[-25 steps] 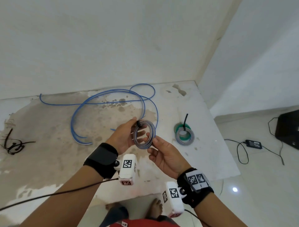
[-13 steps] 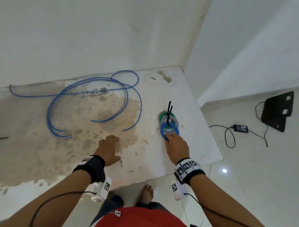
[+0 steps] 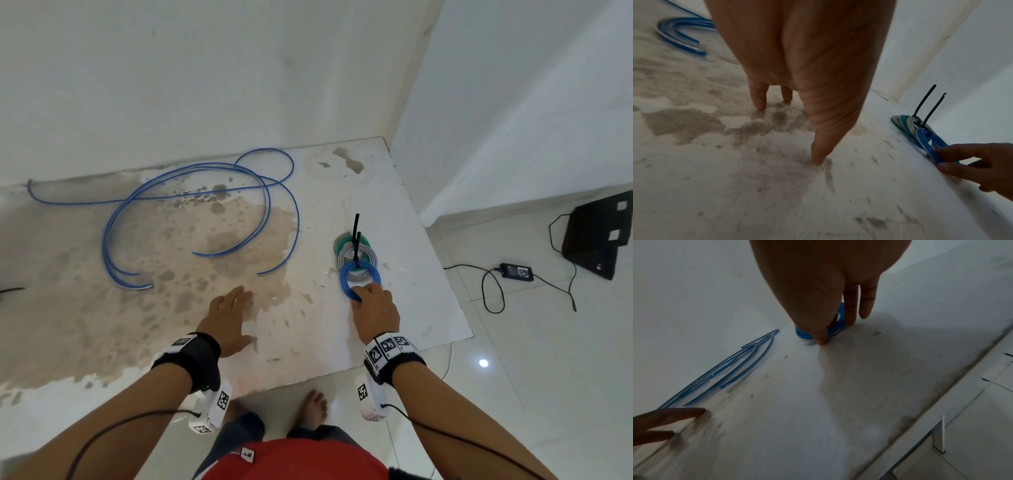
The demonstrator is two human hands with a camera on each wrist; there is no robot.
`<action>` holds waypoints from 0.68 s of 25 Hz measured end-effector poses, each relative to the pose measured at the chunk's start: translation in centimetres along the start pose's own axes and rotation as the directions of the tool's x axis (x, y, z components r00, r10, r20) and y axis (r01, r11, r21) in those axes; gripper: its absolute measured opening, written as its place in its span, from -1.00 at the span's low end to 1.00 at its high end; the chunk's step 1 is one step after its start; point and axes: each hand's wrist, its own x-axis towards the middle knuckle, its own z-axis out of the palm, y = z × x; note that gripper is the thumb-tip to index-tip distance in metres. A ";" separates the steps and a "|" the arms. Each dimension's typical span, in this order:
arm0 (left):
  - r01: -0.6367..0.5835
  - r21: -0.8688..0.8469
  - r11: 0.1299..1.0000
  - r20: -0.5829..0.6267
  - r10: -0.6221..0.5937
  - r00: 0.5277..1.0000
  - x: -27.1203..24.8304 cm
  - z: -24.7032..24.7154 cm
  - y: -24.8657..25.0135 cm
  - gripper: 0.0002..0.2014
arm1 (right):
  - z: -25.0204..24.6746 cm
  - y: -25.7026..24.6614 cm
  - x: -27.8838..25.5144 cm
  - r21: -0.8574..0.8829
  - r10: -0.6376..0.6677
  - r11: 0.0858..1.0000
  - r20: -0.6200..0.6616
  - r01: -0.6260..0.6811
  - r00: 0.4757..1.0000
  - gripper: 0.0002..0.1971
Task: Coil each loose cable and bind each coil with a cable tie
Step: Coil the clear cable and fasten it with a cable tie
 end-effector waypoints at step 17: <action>-0.036 -0.443 0.896 -0.141 -0.030 0.989 -0.8 -2.8 -2.0 -0.74 | 0.9 -8.3 -1.3 0.300 -0.250 0.924 0.002 0.238 0.968 -0.81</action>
